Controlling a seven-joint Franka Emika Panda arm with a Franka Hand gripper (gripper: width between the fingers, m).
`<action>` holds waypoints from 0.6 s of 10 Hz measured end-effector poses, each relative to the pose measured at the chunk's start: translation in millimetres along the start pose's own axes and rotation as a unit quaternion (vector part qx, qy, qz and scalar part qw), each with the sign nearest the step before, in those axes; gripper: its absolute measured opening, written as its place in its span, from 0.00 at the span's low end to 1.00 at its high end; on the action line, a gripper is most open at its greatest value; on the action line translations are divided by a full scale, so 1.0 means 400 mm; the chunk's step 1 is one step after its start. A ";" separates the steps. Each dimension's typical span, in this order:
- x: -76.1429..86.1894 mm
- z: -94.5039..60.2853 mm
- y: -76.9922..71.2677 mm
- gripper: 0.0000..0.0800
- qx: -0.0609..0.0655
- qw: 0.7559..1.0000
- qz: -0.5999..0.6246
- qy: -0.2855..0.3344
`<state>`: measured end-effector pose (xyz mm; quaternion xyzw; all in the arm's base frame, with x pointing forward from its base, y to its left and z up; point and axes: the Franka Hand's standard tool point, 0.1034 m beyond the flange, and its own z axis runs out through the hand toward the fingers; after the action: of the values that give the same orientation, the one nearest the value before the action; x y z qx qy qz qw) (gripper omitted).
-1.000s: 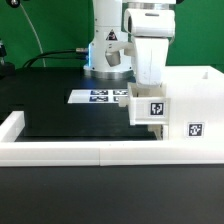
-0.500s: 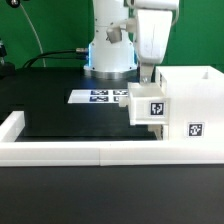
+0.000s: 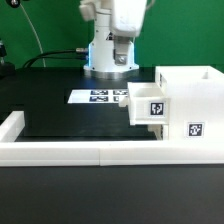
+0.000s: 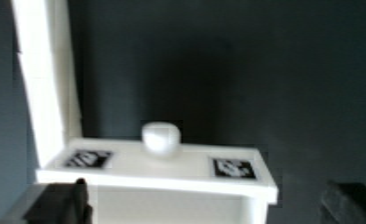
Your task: Assemble drawer
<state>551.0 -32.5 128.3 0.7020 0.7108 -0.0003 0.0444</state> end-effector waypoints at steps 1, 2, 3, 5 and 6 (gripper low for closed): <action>-0.019 0.015 -0.002 0.81 0.005 1.000 -0.001 0.011; -0.041 0.029 0.000 0.81 0.008 0.999 -0.006 0.037; -0.053 0.047 -0.002 0.81 0.011 0.999 -0.003 0.051; -0.045 0.100 -0.025 0.81 0.025 0.997 0.001 0.073; -0.021 0.125 -0.035 0.81 0.034 0.997 0.004 0.076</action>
Offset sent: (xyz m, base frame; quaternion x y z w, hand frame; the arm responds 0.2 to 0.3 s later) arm 0.0017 0.0184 -0.0250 0.0026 0.2120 0.0017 0.9773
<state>540.2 -44.4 78.3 0.7036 0.7092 0.0294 -0.0337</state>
